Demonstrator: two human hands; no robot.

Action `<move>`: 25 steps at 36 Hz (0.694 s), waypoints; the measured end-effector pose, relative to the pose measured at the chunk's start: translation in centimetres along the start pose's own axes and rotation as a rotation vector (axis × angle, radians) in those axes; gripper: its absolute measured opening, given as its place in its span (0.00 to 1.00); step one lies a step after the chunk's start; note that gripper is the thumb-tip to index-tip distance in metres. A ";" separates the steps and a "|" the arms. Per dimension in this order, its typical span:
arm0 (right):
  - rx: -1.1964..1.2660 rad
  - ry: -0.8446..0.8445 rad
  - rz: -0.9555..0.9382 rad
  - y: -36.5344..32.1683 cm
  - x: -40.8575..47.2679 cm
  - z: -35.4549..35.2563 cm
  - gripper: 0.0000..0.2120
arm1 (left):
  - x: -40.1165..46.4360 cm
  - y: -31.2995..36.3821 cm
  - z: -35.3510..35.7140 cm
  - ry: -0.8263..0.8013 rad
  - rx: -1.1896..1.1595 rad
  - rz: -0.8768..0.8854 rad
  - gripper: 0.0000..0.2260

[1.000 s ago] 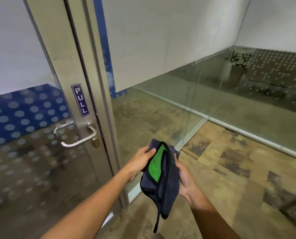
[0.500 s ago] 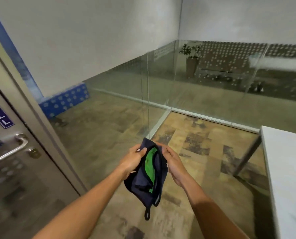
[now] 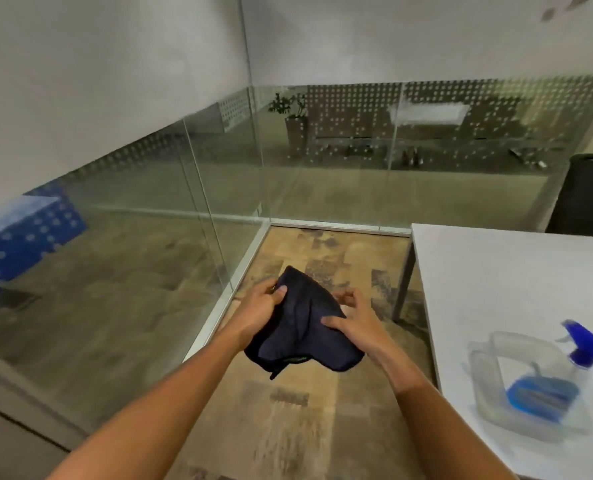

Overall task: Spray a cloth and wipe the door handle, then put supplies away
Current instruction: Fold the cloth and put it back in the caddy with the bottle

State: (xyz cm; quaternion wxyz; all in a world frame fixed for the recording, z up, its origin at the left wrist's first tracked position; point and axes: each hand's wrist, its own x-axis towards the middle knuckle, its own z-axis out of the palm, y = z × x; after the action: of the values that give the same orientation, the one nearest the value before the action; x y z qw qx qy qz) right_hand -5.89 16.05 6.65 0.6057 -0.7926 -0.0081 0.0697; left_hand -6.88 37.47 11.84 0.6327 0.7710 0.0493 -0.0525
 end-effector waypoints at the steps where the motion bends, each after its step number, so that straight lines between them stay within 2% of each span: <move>1: 0.012 -0.017 -0.002 0.2 -0.5 -1.0 0.29 | 0.2 0.5 0.7 -0.032 -0.001 0.005 0.10; 2: 0.011 -0.024 -0.009 0.4 -0.9 -2.0 0.32 | 0.4 1.0 1.5 -0.070 0.000 0.007 0.11; 4: -0.027 -0.002 -0.036 0.4 -1.7 -4.0 0.30 | 0.8 1.9 2.8 -0.144 0.022 0.019 0.11; 8: -0.081 0.072 -0.047 -0.6 -3.1 -8.5 0.10 | 1.9 2.5 5.0 -0.259 0.010 0.062 0.12; 10: -0.057 0.074 -0.046 -1.3 -3.8 -10.7 0.06 | 2.3 2.6 5.8 -0.329 -0.020 0.076 0.15; 13: -0.008 0.080 -0.048 -2.4 -4.5 -13.5 0.10 | 3.0 2.3 7.2 -0.483 0.028 0.060 0.24; 18: 0.086 0.030 -0.035 -4.4 -5.2 -17.2 0.14 | 4.4 1.4 10.5 -0.673 0.094 -0.013 0.10; 20: 0.174 0.026 -0.012 -4.6 -5.5 -19.0 0.17 | 4.9 1.8 11.9 -0.698 0.014 -0.044 0.13; 23: 0.505 0.081 0.012 -3.1 -6.0 -21.8 0.22 | 5.6 3.0 13.9 -0.646 -0.211 -0.149 0.18; 25: 0.911 0.075 0.054 -1.1 -6.2 -22.5 0.30 | 6.1 3.8 15.1 -0.585 -0.300 -0.233 0.15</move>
State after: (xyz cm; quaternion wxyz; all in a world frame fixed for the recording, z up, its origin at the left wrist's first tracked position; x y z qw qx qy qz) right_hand -9.26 -5.87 14.13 0.8903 -0.4475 0.0661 0.0532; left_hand -0.61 21.96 11.75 0.7163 0.6108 -0.0394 -0.3352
